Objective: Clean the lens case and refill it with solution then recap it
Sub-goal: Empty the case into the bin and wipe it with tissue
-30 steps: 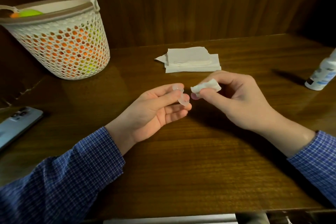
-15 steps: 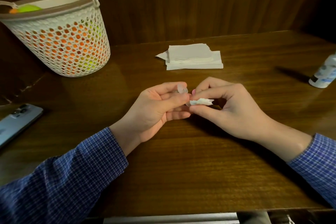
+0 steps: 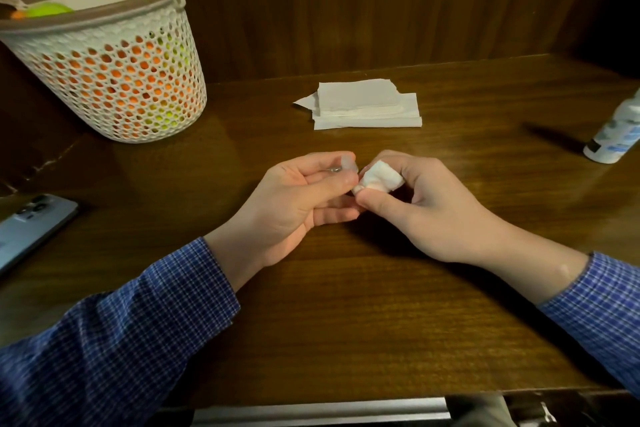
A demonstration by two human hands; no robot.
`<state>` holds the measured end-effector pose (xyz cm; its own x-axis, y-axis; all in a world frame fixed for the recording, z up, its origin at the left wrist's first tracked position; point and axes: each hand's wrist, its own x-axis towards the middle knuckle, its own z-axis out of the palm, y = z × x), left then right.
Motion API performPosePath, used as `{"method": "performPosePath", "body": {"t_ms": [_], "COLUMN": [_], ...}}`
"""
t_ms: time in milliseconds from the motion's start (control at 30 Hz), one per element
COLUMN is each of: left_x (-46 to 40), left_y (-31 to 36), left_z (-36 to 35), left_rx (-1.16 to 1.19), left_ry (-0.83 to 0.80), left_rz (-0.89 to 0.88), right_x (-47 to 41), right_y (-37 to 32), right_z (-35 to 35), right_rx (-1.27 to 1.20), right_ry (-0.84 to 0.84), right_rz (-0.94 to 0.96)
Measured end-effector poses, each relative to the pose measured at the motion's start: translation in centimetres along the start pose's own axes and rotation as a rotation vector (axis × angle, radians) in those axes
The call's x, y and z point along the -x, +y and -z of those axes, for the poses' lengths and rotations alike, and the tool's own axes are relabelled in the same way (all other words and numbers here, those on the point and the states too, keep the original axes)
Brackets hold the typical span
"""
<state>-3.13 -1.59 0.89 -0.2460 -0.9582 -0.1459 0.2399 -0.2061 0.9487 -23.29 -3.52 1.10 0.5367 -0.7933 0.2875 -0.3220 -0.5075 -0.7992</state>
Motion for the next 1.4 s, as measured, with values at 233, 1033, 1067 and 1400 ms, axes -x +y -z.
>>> {"method": "performPosePath", "body": {"t_ms": [233,1033,1067,1400], "left_x": [-0.1,1.2,1.2,1.0], "left_y": [0.0,-1.1,-1.1,-0.9], "left_z": [0.2,-1.1,-1.3,-1.2], "left_rx": [-0.008,-0.941,-0.934,-1.161], "left_ry": [-0.079,0.333,0.363,0.355], "left_rz": [0.103,-0.667,-0.697,-1.083], "right_x": [-0.1,-0.5,-0.6,-1.3], "right_y": [0.6,0.0,-0.1,0.2], "right_z": [0.1,0.4,0.5,0.7], "right_rx": [0.093,-0.46,-0.52,-0.835], "right_ry": [0.041,-0.031,-0.04,-0.117], "right_rz": [0.141,-0.259,-0.273,-0.417]}}
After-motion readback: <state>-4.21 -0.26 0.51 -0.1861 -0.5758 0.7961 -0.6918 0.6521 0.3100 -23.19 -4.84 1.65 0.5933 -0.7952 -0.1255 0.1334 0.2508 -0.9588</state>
